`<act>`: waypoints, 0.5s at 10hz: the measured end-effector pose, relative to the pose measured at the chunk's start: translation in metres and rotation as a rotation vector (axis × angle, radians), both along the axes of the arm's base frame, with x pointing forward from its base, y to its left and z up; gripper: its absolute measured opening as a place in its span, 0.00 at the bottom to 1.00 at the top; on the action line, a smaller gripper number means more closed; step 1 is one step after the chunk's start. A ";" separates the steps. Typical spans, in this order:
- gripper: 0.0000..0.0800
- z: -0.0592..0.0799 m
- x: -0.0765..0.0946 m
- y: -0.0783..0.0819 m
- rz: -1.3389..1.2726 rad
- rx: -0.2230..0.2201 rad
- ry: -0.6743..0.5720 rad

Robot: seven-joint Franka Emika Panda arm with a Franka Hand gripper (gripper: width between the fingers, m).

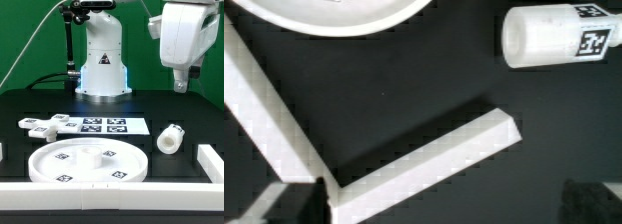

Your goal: Assemble round table

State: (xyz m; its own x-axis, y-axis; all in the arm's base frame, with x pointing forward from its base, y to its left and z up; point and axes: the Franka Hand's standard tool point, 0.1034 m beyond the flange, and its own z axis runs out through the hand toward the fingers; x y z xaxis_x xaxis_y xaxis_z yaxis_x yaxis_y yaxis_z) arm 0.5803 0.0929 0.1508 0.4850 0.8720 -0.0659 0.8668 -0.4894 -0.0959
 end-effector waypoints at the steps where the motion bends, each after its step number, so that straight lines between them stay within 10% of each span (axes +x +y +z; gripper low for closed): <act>1: 0.81 0.000 0.000 0.000 0.000 0.000 0.000; 5: 0.81 -0.002 -0.001 -0.003 -0.002 -0.001 0.001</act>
Offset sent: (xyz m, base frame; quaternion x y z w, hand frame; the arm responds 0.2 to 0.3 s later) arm 0.0000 0.0000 0.0000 0.0000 0.0000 0.0000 1.0000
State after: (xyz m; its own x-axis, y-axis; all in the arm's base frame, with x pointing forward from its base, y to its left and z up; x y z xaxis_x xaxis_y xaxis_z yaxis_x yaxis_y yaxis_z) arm 0.5795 0.0903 0.1492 0.4869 0.8709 -0.0667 0.8657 -0.4913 -0.0962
